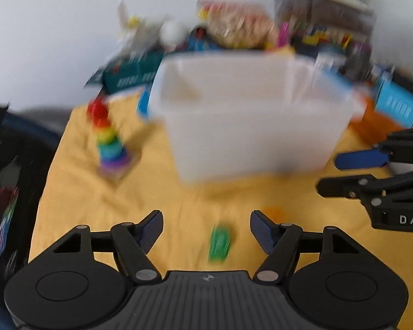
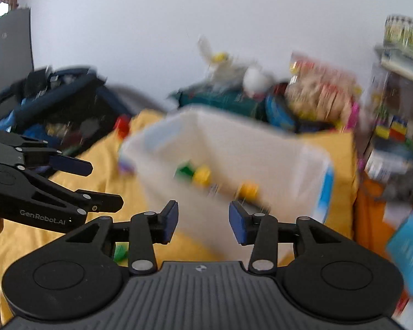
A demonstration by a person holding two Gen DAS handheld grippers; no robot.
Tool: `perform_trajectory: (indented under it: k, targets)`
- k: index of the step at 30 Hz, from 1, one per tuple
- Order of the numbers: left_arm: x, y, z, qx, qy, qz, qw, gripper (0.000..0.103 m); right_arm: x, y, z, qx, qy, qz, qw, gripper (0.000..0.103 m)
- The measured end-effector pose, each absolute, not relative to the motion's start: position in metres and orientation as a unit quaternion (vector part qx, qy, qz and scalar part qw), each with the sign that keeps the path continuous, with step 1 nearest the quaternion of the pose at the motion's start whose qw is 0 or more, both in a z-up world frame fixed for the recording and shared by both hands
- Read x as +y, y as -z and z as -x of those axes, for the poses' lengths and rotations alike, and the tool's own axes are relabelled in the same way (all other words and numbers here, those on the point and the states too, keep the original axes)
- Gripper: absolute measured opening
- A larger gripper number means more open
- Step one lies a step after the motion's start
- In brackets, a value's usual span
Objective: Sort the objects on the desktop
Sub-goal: 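Move both tools back to the toy pile, then grasp the green tile with left tool while right tool grasps yellow brick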
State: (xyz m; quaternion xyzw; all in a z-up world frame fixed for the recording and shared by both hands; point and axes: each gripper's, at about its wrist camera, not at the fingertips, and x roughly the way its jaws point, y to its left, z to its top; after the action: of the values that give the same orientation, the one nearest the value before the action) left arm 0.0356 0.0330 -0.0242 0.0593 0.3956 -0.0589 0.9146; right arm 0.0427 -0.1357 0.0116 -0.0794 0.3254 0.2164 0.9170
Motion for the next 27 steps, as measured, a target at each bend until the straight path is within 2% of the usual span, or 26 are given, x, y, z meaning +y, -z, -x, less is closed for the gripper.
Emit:
perform_trajectory:
  k: [3, 6, 15, 18, 20, 21, 22, 24, 27]
  targets:
    - [0.037, 0.046, -0.021, 0.41, 0.041, -0.059, 0.909, 0.072, -0.126, 0.026, -0.037, 0.375, -0.221, 0.085, 0.896, 0.037]
    - [0.043, 0.055, -0.01, 0.418, 0.044, -0.055, 0.906, 0.072, -0.111, 0.042, -0.033, 0.379, -0.244, 0.12, 0.885, 0.032]
    - [0.041, 0.054, -0.008, 0.413, 0.065, -0.07, 0.906, 0.072, -0.072, 0.07, -0.046, 0.374, -0.271, 0.2, 0.864, 0.031]
    - [0.034, 0.053, -0.015, 0.414, 0.089, -0.083, 0.902, 0.072, -0.072, 0.08, -0.051, 0.365, -0.25, 0.222, 0.869, 0.039]
    - [0.026, 0.053, -0.021, 0.41, 0.102, -0.095, 0.901, 0.072, -0.077, 0.083, -0.059, 0.373, -0.237, 0.22, 0.87, 0.036]
    - [0.022, 0.055, -0.025, 0.408, 0.108, -0.102, 0.901, 0.072, -0.082, 0.084, -0.062, 0.378, -0.226, 0.212, 0.873, 0.027]
    - [0.018, 0.057, -0.029, 0.406, 0.113, -0.11, 0.9, 0.07, -0.088, 0.081, -0.064, 0.384, -0.221, 0.197, 0.875, 0.026]
    - [0.011, 0.063, -0.038, 0.408, 0.12, -0.123, 0.897, 0.057, -0.102, 0.075, -0.063, 0.395, -0.216, 0.156, 0.879, 0.026]
    - [0.004, 0.075, -0.052, 0.422, 0.126, -0.14, 0.887, 0.044, -0.122, 0.07, -0.053, 0.418, -0.212, 0.111, 0.877, 0.026]
